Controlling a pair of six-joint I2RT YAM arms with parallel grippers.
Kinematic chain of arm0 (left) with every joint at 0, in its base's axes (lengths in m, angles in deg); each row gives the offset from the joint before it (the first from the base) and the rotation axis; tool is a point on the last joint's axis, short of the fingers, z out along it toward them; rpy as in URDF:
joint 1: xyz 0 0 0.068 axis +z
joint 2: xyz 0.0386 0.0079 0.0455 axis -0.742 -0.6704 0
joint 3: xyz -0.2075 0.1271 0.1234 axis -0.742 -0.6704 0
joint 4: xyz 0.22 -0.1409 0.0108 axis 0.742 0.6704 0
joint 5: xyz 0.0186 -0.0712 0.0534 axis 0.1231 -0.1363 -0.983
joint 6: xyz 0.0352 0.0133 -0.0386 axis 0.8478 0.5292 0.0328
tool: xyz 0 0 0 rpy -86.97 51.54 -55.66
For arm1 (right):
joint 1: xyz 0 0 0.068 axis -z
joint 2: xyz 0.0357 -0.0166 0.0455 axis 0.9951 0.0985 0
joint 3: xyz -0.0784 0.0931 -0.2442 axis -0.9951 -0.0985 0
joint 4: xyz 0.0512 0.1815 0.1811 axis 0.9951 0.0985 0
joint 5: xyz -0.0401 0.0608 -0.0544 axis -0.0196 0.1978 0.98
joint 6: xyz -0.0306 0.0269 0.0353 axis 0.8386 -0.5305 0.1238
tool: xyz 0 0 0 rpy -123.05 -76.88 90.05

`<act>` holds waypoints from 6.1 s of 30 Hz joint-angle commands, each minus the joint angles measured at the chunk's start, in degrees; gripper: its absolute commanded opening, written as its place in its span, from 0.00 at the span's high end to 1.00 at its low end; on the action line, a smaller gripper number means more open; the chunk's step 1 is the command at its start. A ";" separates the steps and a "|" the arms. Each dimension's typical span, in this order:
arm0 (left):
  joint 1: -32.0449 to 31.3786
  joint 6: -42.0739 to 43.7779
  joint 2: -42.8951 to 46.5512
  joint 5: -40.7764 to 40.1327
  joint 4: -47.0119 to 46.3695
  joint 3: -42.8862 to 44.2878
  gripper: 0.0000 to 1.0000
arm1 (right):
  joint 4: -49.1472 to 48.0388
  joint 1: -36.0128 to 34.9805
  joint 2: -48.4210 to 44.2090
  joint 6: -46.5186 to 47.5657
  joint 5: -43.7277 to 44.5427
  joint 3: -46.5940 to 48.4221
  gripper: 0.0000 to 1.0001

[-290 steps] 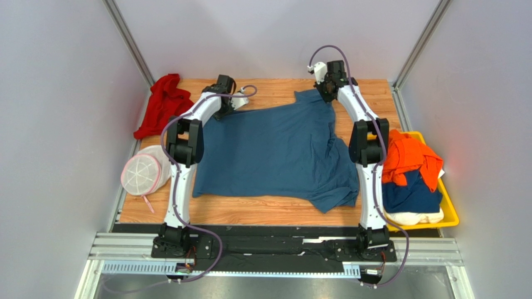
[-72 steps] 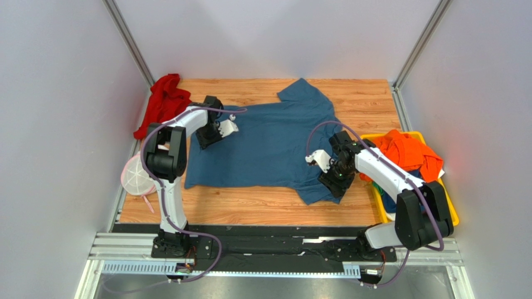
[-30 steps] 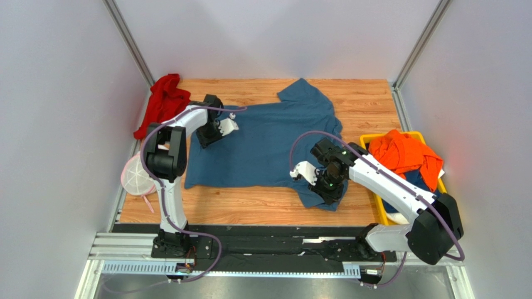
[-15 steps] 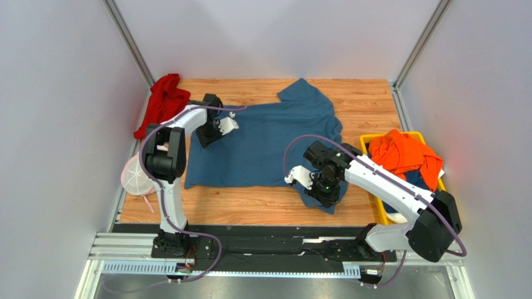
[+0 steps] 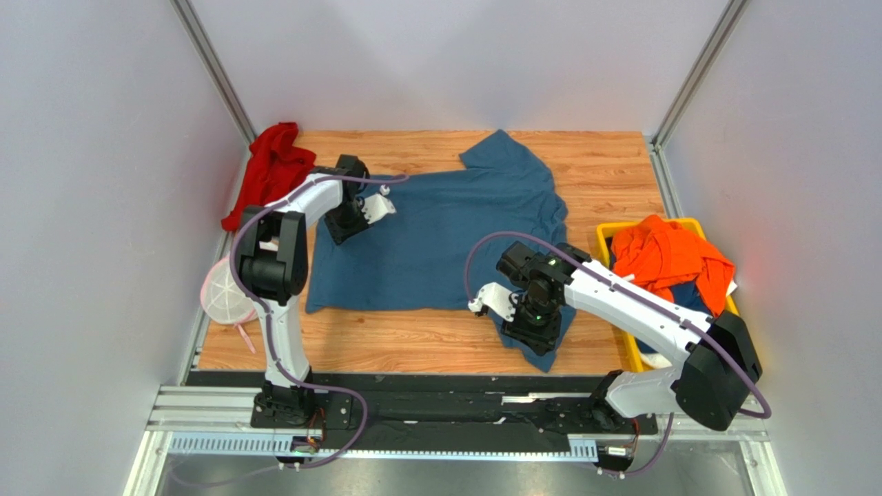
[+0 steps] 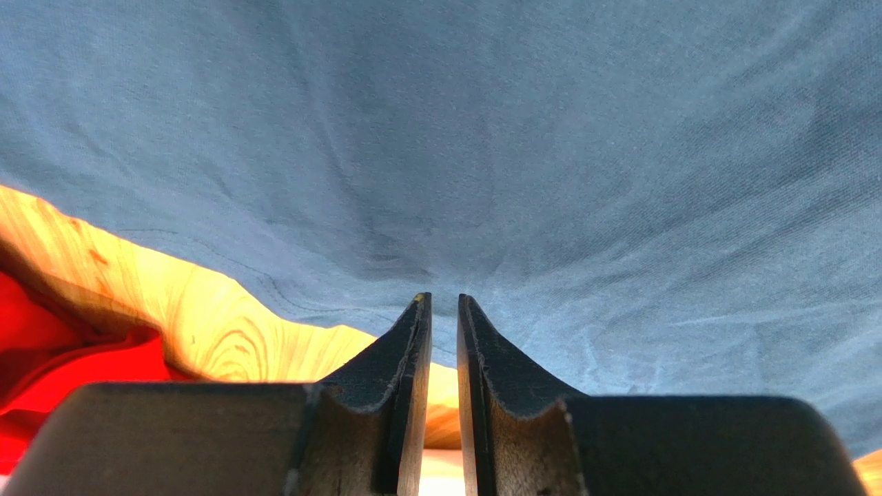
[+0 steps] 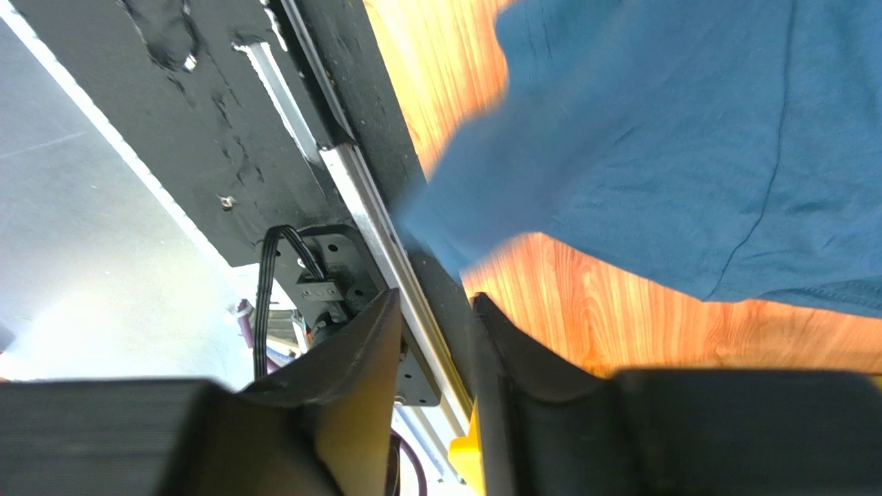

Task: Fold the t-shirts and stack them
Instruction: Flatten out the tshirt

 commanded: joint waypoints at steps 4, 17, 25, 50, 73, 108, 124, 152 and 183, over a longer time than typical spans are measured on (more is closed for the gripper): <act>-0.15 -0.13 3.41 0.84 0.56 -0.47 0.76 | -0.92 -0.47 -1.89 -1.28 3.77 -0.03 0.58; -0.42 -1.01 10.69 1.46 0.47 -6.36 0.76 | -1.36 -0.38 -4.71 -1.54 7.81 -5.48 0.53; -0.42 -2.76 19.05 3.74 -2.51 -12.51 0.74 | -10.39 2.33 -6.55 -1.19 18.70 -6.80 0.44; -0.33 -10.85 24.24 1.99 -21.32 -15.15 0.47 | -40.38 35.91 48.72 -8.05 17.84 48.99 0.43; -0.42 -10.68 20.46 1.02 -19.57 -11.81 0.50 | -41.26 40.39 64.37 -1.63 22.14 60.87 0.44; -0.42 -12.61 12.13 5.33 -20.80 -0.49 0.50 | -40.12 36.62 48.18 -3.83 11.24 56.72 0.37; -0.51 -12.00 8.33 0.49 -25.28 0.50 0.51 | -49.60 36.79 70.17 -0.58 10.63 74.23 0.38; -1.21 -9.53 8.07 -2.67 -25.19 -0.47 0.52 | -52.95 39.61 72.73 8.83 19.07 71.34 0.37; -3.67 -4.44 30.48 11.65 -13.24 -21.74 0.50 | -1.39 27.49 2.81 12.17 11.51 16.18 0.32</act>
